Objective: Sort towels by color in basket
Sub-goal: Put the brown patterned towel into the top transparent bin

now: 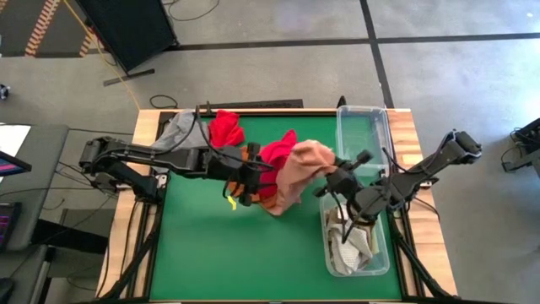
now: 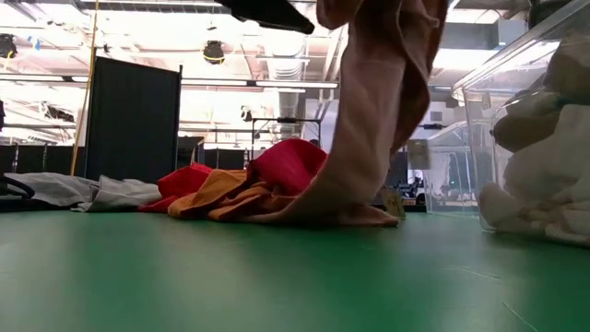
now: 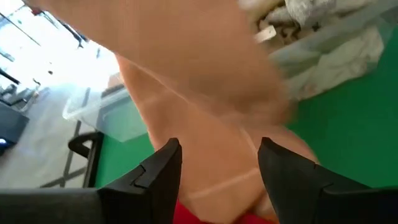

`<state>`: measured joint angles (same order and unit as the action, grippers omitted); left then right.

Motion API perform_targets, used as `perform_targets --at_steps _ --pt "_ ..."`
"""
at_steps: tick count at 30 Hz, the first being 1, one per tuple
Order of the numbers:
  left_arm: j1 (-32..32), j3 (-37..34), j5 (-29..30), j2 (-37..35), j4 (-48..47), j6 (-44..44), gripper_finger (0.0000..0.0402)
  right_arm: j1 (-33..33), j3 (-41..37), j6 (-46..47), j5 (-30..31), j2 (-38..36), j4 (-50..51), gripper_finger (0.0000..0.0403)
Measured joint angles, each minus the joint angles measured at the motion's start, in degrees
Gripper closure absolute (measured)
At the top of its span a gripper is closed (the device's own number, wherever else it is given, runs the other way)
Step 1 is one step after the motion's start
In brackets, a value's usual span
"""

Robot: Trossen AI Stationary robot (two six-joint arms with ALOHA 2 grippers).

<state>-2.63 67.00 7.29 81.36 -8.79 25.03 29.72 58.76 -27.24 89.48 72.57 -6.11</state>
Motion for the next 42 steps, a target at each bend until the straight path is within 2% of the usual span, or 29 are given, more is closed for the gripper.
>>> perform_targets --at_steps 8,13,16,21,26,28,31,37,42 --pt "0.00 0.00 -1.47 0.00 -4.87 -3.17 0.0199 -2.05 0.02 -2.73 0.53 -0.43 0.01 0.0384" --pt "0.00 0.00 -6.61 0.33 -9.48 -4.79 0.0199 -4.31 0.02 -1.39 -0.62 -0.48 1.49 0.0383" --pt "-0.04 -1.65 -8.92 0.33 -9.21 -4.94 0.0199 -5.42 0.02 -0.43 -5.92 -1.12 3.31 0.0382" --pt "-0.04 -5.44 -9.10 0.35 -7.00 -4.96 0.0199 -10.94 0.02 9.75 -27.30 -3.12 13.54 0.0382" --pt "-0.04 -8.86 -9.14 0.39 -5.55 -5.27 0.0199 -19.54 0.02 20.29 -43.77 -4.79 30.31 0.0382" --pt "-0.04 -9.79 -9.15 0.37 -4.73 -5.37 0.0199 -23.22 0.02 24.02 -45.83 -5.64 36.16 0.0382" --pt "-0.04 -11.30 -9.16 0.37 -4.11 -5.37 0.0199 -29.00 0.02 29.92 -45.05 -7.80 43.71 0.0382" --pt "-0.04 -11.82 -9.16 0.37 -3.24 -4.98 0.0199 -41.31 0.02 38.46 -45.53 -11.88 53.07 0.0382" --pt "-0.04 -11.85 -9.16 0.37 -1.93 -4.78 0.0199 -49.49 0.02 43.42 -48.80 -11.29 61.85 0.0382"
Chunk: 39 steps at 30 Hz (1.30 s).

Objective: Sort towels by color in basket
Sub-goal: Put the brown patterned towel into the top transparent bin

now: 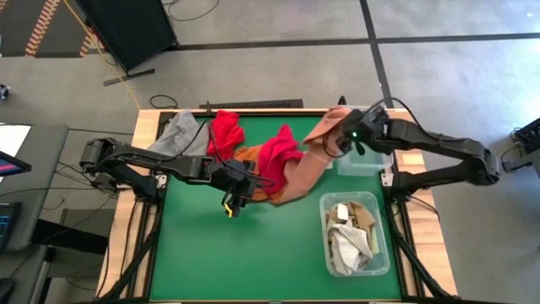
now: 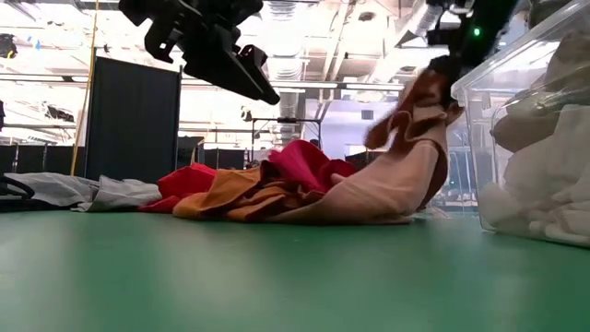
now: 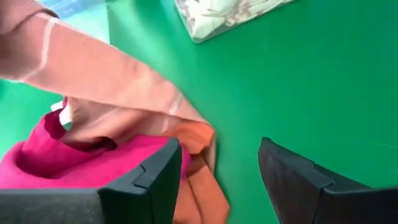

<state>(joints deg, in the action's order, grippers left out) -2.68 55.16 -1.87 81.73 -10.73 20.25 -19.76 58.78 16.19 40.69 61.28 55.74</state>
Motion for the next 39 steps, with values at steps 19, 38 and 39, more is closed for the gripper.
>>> perform_targets --at_steps 19,38,39 --pt "0.00 0.00 -0.83 0.00 -0.99 -1.64 0.0199 -9.56 -6.64 0.36 -25.59 10.16 0.65 0.0372" --pt "0.00 0.00 -0.72 0.00 -0.93 -2.09 0.0199 -9.54 -4.60 4.13 -25.53 -2.61 7.34 0.0180" --pt "0.00 0.00 -0.70 0.00 -0.93 -2.14 0.0199 -9.54 -4.03 4.74 -25.40 -3.23 7.74 0.0172"
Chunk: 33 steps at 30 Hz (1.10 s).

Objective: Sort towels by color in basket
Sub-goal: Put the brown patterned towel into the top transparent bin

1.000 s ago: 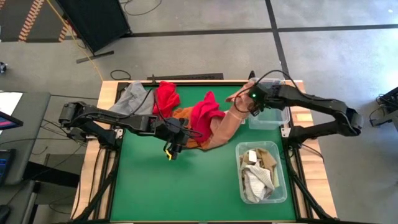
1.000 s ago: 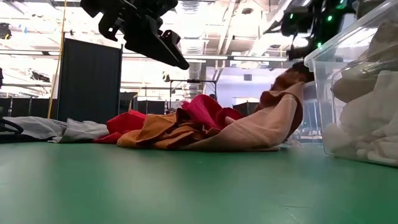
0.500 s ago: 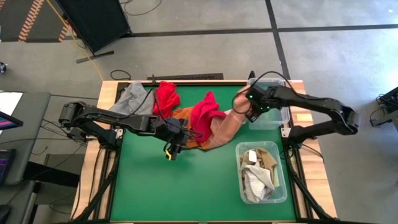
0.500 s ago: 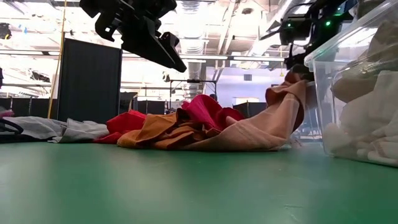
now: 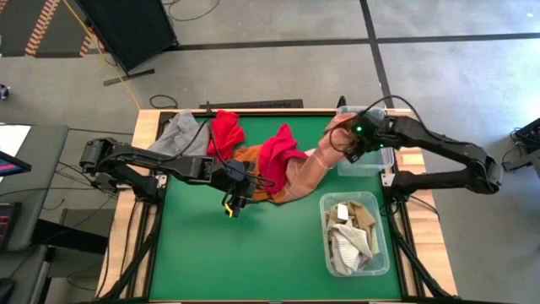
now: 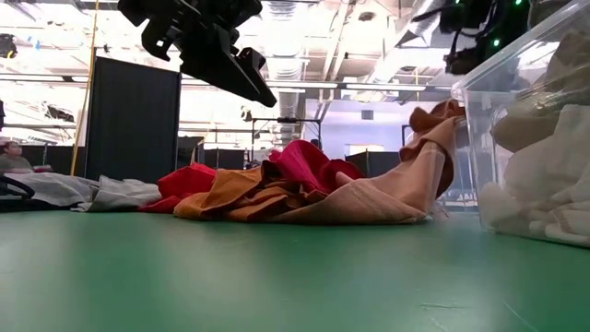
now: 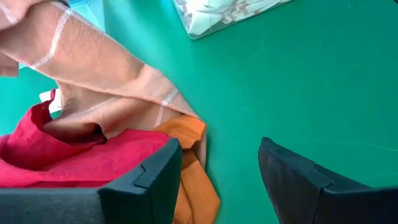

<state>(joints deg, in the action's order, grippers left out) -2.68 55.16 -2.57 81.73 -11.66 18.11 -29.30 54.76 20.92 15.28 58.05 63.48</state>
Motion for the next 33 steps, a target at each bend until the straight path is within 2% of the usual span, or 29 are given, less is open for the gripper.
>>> perform_targets --at_steps 3,9,12,15,19,23,33 --pt "0.00 0.00 0.01 0.00 0.00 -0.38 0.0199 0.00 2.14 1.83 0.35 -1.91 0.19 0.0162" --pt "0.00 0.00 -0.11 0.00 0.00 -0.81 0.0199 2.18 6.50 2.51 2.78 -4.71 -1.50 0.0166" --pt "0.00 0.00 -0.17 0.00 0.00 -0.80 0.0199 5.59 6.96 -0.94 2.23 -5.41 -5.23 0.0167" --pt "0.00 0.00 -0.20 0.00 0.00 -0.42 0.0199 11.03 6.96 -7.75 -0.84 -4.81 -9.87 0.0168" --pt "0.01 0.01 -0.26 0.00 0.00 -0.31 0.0199 20.25 6.96 -15.18 -1.94 -1.84 -14.79 0.0168" --pt "0.00 0.00 -0.33 0.00 0.00 -0.24 0.0199 26.25 6.96 -20.94 -1.92 2.68 -17.07 0.0168" --pt "0.00 0.02 -1.70 0.00 -0.01 -1.31 0.0199 28.03 6.91 -29.93 -1.41 16.81 -17.22 0.0168"
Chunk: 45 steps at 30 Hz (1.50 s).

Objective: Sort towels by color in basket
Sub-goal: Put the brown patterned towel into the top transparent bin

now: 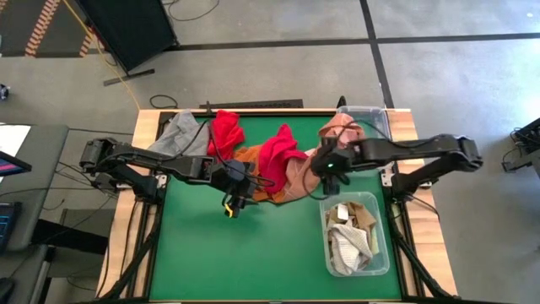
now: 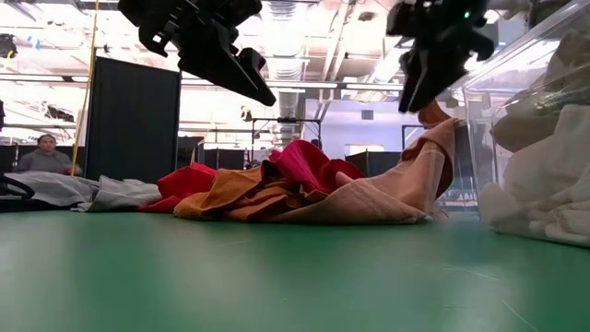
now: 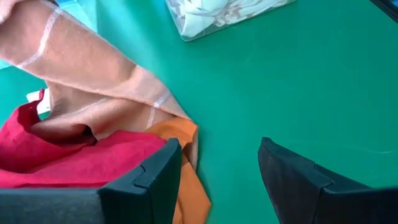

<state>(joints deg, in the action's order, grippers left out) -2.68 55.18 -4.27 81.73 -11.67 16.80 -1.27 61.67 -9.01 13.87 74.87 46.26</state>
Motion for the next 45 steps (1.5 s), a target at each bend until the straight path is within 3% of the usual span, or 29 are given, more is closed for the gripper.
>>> perform_targets --at_steps 11,28,37,41,45 --pt "0.00 0.00 0.00 0.00 0.01 -0.11 0.0199 -2.93 0.05 -3.27 -0.01 9.00 0.58 0.0168" --pt "0.01 0.00 0.03 0.00 1.21 0.25 0.0199 -1.12 3.96 -12.93 4.64 14.78 16.43 0.0168" --pt "0.00 0.02 -0.18 0.00 0.78 -0.57 0.0199 -0.53 3.96 -15.94 18.13 20.90 16.45 0.0173" --pt "0.00 0.02 -0.42 0.00 0.73 -0.73 0.0199 -0.59 3.93 -15.81 20.61 22.01 16.70 0.0212" --pt "0.00 0.02 -0.44 0.00 0.67 -0.77 0.0199 -0.61 3.96 -13.89 20.59 21.69 17.07 0.0315"
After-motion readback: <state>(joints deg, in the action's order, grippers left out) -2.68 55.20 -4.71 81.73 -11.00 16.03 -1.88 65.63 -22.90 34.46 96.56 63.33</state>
